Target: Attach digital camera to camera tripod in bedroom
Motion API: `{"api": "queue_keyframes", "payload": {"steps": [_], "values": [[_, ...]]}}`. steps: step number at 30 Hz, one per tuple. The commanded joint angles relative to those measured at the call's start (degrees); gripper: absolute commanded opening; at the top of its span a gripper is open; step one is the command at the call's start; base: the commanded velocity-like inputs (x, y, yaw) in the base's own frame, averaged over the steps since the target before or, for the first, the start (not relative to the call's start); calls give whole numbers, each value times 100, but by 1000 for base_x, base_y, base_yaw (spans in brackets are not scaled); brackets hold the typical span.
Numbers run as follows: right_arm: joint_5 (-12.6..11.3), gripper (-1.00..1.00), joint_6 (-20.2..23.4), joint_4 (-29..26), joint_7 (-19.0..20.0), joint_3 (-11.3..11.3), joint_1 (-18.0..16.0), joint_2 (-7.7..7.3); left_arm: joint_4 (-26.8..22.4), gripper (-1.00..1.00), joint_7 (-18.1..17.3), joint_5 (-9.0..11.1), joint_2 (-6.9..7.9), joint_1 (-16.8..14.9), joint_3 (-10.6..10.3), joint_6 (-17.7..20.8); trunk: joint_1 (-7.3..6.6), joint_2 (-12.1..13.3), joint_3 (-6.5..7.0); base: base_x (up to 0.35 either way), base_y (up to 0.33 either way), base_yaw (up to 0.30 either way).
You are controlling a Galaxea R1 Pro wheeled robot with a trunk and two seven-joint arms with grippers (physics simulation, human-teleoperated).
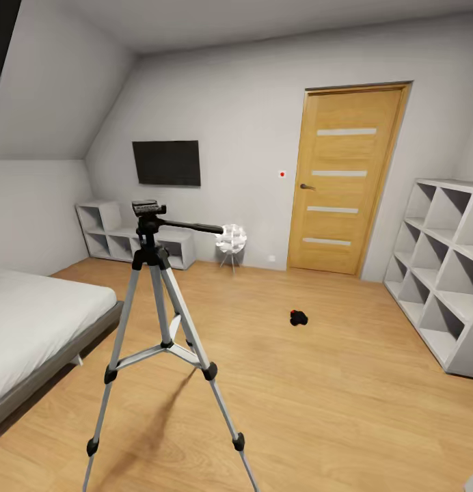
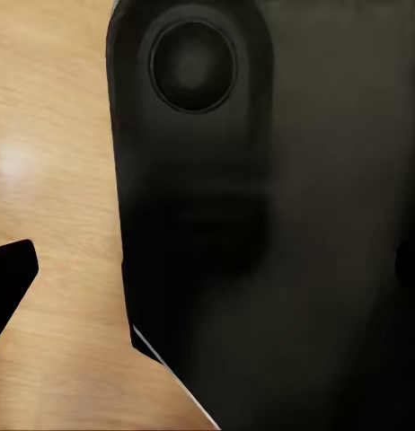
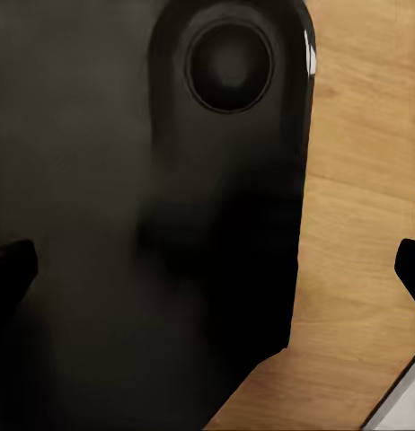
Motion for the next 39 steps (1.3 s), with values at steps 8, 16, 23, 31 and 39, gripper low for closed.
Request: {"api": "queue_keyframes", "payload": {"steps": [8,16,23,31,39], "values": [[-238,100,-258,261,-41,-11,229,72,-111,100,-2,-23,-55,8,125,-27,0,-1,-3,0,0,0],[-207,100,-389,0,-81,-38,185,-25,-207,100,-25,234,-34,8,386,-107,0,-1,-3,0,0,0],[-210,100,-394,-129,-87,-43,184,-32,-210,100,-26,459,-35,8,612,-113,0,-1,-3,0,0,0],[-224,100,-376,-132,-96,-66,180,-27,-211,100,-26,715,-36,8,778,-114,0,-1,-3,0,0,-4],[-230,100,-385,-132,-97,-70,183,-19,-211,100,-26,1109,-43,13,790,-114,0,-1,-3,0,0,-192]]}}
